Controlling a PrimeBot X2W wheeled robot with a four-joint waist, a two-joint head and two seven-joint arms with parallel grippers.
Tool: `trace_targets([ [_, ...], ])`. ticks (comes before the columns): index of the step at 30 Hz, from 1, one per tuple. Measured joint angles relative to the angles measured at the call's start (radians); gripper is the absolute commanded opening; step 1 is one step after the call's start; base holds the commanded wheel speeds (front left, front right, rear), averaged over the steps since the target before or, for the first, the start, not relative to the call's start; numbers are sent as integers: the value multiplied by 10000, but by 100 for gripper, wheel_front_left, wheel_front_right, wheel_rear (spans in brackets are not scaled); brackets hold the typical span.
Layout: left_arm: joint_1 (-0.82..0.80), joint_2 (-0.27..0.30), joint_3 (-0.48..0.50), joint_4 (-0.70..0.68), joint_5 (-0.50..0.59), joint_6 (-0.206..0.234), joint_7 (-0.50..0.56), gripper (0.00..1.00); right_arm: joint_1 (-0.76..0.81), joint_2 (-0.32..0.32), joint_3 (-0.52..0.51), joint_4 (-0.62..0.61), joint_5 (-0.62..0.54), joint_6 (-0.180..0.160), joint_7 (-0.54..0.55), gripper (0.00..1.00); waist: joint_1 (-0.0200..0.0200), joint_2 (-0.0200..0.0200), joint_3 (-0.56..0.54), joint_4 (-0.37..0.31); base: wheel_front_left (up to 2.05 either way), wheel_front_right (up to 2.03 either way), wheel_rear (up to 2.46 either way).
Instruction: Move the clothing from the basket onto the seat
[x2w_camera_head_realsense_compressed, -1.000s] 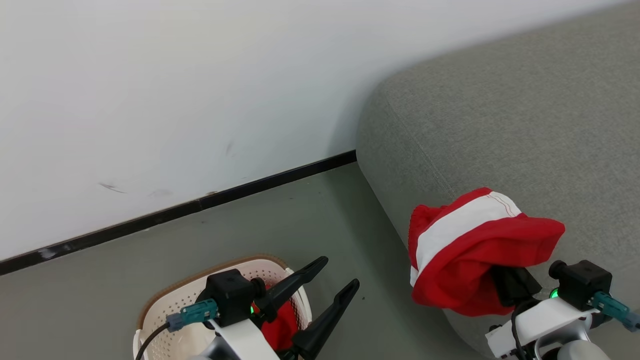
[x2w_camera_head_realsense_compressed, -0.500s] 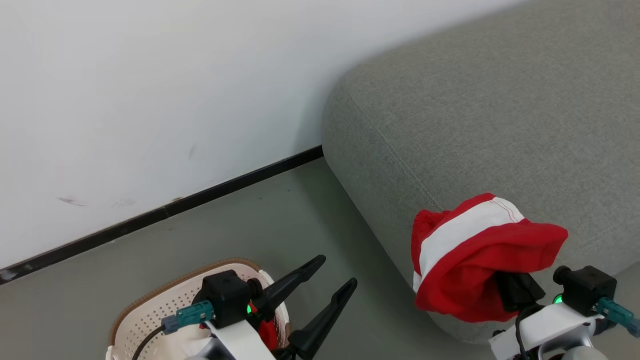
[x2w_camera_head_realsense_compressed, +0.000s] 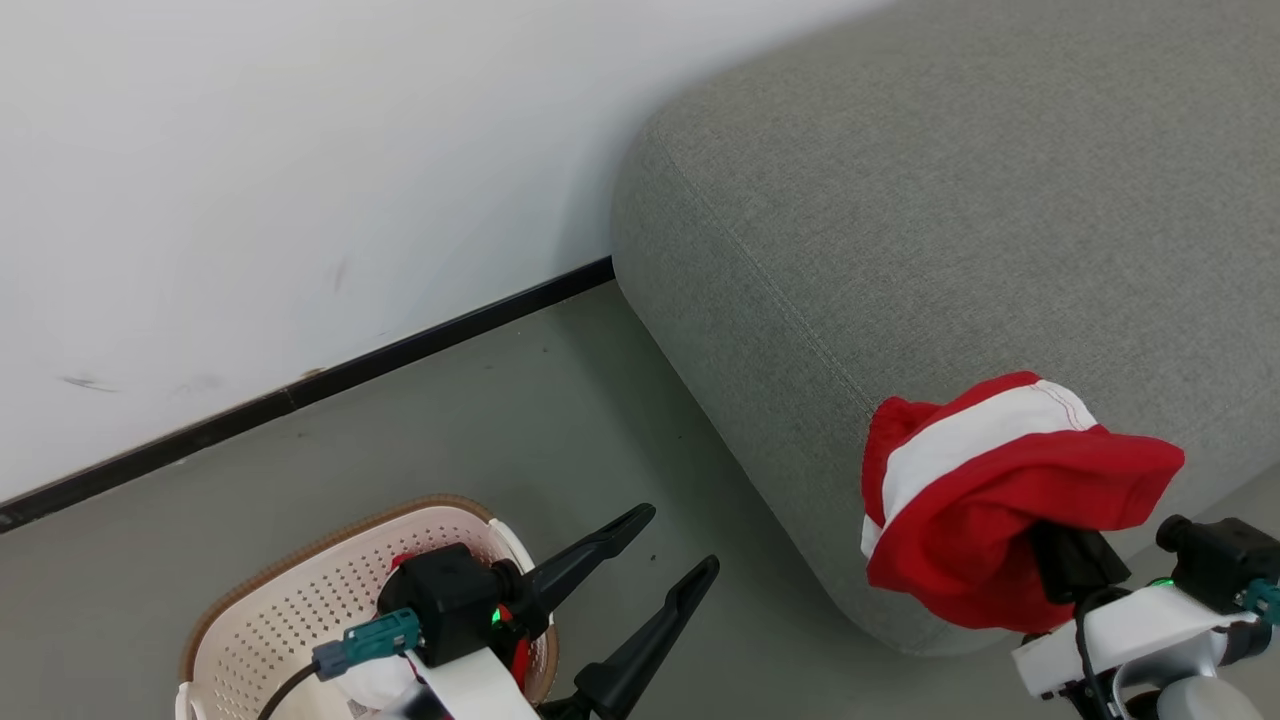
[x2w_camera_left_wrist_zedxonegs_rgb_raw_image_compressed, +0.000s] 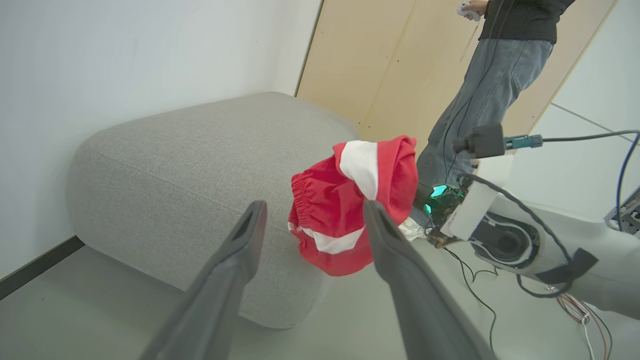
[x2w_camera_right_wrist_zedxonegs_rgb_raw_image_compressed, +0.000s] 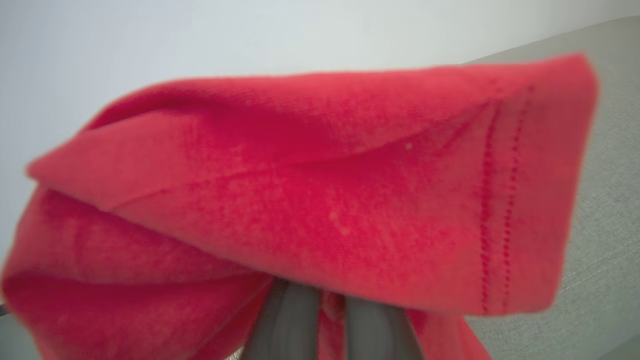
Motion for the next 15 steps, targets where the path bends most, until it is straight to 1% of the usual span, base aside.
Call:
trace_targets([
  [9, -2, 215, 0, -280, 251, 19, 8, 100, -883, -165, -495, 500, 631, 0, 0, 0, 0, 0, 412, 106, 0, 0, 0],
  [15, 1, 345, 56, -433, 313, 148, 44, 100, -1627, -211, -836, 941, 1275, 0, 46, 0, 0, 0, 742, 277, 0, 0, 0],
])
